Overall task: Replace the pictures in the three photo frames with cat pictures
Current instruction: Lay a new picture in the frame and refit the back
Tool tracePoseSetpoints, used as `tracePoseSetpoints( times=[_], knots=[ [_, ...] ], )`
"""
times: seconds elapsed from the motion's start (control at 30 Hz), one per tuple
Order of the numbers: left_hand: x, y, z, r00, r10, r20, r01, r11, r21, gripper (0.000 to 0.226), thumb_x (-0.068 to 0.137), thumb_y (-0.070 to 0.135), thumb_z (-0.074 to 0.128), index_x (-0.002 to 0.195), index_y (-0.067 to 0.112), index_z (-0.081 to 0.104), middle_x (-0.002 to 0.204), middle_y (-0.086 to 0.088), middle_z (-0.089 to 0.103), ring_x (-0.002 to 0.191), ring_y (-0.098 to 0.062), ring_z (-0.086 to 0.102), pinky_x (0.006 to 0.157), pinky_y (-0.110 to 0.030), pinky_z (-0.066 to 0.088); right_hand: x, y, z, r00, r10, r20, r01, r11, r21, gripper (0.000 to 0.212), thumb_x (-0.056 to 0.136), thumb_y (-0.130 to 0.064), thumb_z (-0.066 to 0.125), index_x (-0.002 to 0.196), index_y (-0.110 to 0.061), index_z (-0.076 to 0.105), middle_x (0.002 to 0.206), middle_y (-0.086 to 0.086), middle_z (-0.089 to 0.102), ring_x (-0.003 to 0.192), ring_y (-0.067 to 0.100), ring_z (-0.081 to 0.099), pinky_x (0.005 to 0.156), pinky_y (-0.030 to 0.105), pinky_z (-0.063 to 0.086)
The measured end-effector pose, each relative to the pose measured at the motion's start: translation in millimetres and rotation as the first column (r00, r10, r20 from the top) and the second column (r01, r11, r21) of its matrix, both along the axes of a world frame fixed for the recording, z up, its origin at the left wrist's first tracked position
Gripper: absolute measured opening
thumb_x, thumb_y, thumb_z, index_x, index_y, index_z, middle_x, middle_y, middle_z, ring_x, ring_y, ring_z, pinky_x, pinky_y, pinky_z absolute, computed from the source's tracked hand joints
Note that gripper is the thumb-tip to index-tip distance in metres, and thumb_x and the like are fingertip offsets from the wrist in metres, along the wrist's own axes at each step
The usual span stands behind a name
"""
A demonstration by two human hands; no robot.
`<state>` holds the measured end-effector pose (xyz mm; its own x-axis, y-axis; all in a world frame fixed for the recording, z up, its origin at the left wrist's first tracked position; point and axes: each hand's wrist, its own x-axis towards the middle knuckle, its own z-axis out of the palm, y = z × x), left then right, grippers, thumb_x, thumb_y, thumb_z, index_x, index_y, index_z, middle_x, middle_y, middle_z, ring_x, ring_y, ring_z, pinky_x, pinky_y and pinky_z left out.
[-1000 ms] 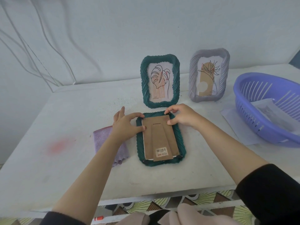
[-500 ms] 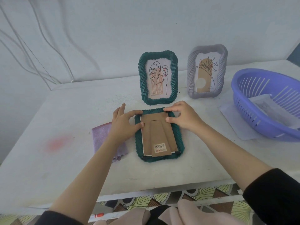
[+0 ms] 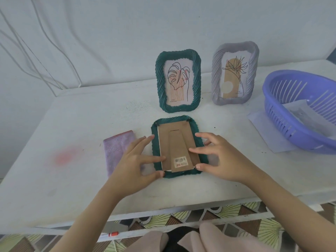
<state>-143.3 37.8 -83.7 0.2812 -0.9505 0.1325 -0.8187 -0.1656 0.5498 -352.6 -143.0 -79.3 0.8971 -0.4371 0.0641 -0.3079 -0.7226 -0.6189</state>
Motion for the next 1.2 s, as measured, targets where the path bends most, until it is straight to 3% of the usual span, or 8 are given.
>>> tracePoseSetpoints(
  times=[0.2, 0.3, 0.47, 0.6, 0.77, 0.9, 1.07, 1.2],
  knots=[
    [-0.3, -4.2, 1.4, 0.997, -0.002, 0.074, 0.004, 1.0, -0.019, 0.041, 0.066, 0.065, 0.056, 0.097, 0.042, 0.069, 0.148, 0.01, 0.029, 0.137, -0.016, 0.023, 0.107, -0.037, 0.024, -3.4, -1.0, -3.8, 0.999, -0.022, 0.023, 0.021, 0.998, 0.06, 0.042, 0.073, -0.038, 0.075, 0.113, -0.038, 0.064, 0.14, -0.024, 0.033, 0.117, -0.005, 0.037, 0.099, 0.022, 0.032],
    [0.9, -4.1, 1.9, 0.991, -0.022, 0.132, 0.024, 1.0, -0.012, 0.041, 0.067, 0.067, 0.055, 0.096, 0.042, 0.07, 0.149, 0.009, 0.031, 0.137, -0.018, 0.025, 0.107, -0.04, 0.026, -2.2, 0.6, -4.2, 0.999, -0.033, 0.034, 0.032, 0.999, 0.031, 0.039, 0.073, -0.038, 0.075, 0.111, -0.035, 0.066, 0.139, -0.023, 0.036, 0.116, -0.005, 0.037, 0.099, 0.023, 0.034],
    [0.5, -6.5, 6.8, 0.971, -0.055, 0.232, 0.056, 0.998, -0.001, 0.045, 0.065, 0.07, 0.054, 0.095, 0.04, 0.071, 0.147, 0.008, 0.034, 0.136, -0.016, 0.027, 0.104, -0.034, 0.024, -3.6, 4.8, -6.5, 0.997, -0.021, 0.069, 0.025, 0.998, -0.056, 0.034, 0.077, -0.032, 0.072, 0.111, -0.028, 0.068, 0.136, -0.021, 0.04, 0.115, -0.002, 0.038, 0.096, 0.017, 0.032],
    [-1.9, -7.7, 8.2, 0.945, -0.092, 0.312, 0.107, 0.994, -0.031, 0.037, 0.071, 0.061, 0.056, 0.091, 0.034, 0.073, 0.141, 0.005, 0.044, 0.132, -0.017, 0.034, 0.1, -0.033, 0.028, -1.9, 9.5, -11.0, 0.989, -0.051, 0.137, 0.065, 0.993, -0.103, 0.03, 0.08, -0.032, 0.063, 0.109, -0.024, 0.07, 0.128, -0.021, 0.044, 0.113, -0.001, 0.039, 0.092, 0.009, 0.028],
    [-9.9, -9.0, 6.2, 0.915, -0.131, 0.382, 0.181, 0.979, -0.098, 0.031, 0.073, 0.044, 0.058, 0.083, 0.02, 0.075, 0.126, 0.003, 0.059, 0.122, -0.015, 0.044, 0.097, -0.028, 0.036, 0.9, 14.6, -16.7, 0.977, -0.087, 0.196, 0.105, 0.991, -0.084, 0.036, 0.082, -0.041, 0.049, 0.105, -0.024, 0.071, 0.125, -0.02, 0.047, 0.111, -0.001, 0.04, 0.092, 0.018, 0.031],
    [-14.4, -9.8, 4.2, 0.883, -0.168, 0.439, 0.233, 0.967, -0.099, 0.028, 0.078, 0.034, 0.056, 0.082, 0.011, 0.073, 0.112, 0.004, 0.067, 0.115, -0.015, 0.048, 0.097, -0.028, 0.039, 2.5, 14.7, -18.2, 0.976, -0.09, 0.199, 0.11, 0.99, -0.087, 0.036, 0.083, -0.04, 0.048, 0.104, -0.022, 0.071, 0.125, -0.018, 0.047, 0.112, 0.0, 0.039, 0.093, 0.022, 0.031],
    [-14.0, -9.2, 4.1, 0.857, -0.183, 0.482, 0.246, 0.967, -0.07, 0.03, 0.083, 0.032, 0.052, 0.085, 0.01, 0.072, 0.109, 0.005, 0.068, 0.114, -0.015, 0.049, 0.097, -0.03, 0.039, 3.0, 15.4, -18.7, 0.978, -0.092, 0.186, 0.111, 0.99, -0.092, 0.027, 0.084, -0.027, 0.055, 0.104, -0.018, 0.071, 0.127, -0.011, 0.051, 0.109, 0.009, 0.041, 0.091, 0.016, 0.029],
    [-12.6, -15.4, 5.2, 0.835, -0.182, 0.519, 0.276, 0.955, -0.11, 0.023, 0.085, 0.023, 0.052, 0.08, 0.01, 0.071, 0.104, 0.004, 0.069, 0.111, -0.017, 0.049, 0.097, -0.03, 0.037, 3.2, 17.4, -16.2, 0.981, -0.091, 0.174, 0.109, 0.989, -0.098, 0.028, 0.084, -0.025, 0.054, 0.105, -0.017, 0.071, 0.125, -0.016, 0.046, 0.107, 0.013, 0.043, 0.09, 0.014, 0.028]
  ],
)
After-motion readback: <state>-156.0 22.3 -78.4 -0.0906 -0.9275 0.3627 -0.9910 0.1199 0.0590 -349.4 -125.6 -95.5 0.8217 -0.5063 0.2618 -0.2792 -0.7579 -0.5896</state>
